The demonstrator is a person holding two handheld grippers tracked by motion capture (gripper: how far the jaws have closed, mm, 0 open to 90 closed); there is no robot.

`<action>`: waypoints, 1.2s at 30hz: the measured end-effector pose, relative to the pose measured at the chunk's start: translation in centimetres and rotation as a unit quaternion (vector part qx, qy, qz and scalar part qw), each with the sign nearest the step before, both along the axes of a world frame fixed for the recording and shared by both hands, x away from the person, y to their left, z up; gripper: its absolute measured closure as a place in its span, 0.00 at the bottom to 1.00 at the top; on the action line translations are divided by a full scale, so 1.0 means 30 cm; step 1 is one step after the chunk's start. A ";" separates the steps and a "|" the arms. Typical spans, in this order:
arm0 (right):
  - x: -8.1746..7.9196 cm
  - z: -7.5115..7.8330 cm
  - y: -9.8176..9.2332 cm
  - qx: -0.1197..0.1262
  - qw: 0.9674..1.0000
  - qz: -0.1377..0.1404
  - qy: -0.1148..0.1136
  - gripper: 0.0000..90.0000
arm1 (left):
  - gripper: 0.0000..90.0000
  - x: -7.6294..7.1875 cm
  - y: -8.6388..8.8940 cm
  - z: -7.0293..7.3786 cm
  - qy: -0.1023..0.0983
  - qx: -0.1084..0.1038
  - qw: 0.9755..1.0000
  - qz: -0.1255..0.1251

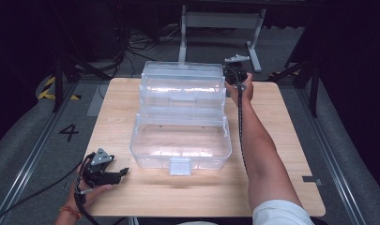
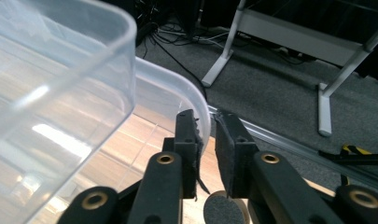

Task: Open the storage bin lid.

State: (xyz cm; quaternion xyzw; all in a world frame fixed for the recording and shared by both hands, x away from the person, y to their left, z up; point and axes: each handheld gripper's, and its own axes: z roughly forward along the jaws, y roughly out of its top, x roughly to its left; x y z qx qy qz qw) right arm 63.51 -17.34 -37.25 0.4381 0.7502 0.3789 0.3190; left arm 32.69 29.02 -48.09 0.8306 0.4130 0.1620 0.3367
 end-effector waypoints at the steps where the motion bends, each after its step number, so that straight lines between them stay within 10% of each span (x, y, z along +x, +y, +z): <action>1: -0.003 0.005 -0.002 0.001 1.000 0.000 -0.002 0.87 | 0.25 0.000 0.000 0.000 -0.001 0.001 1.000 0.000; 36: -0.204 0.104 -0.098 -0.007 0.998 0.054 -0.039 0.74 | 0.25 0.000 -0.002 -0.001 0.000 -0.001 1.000 0.001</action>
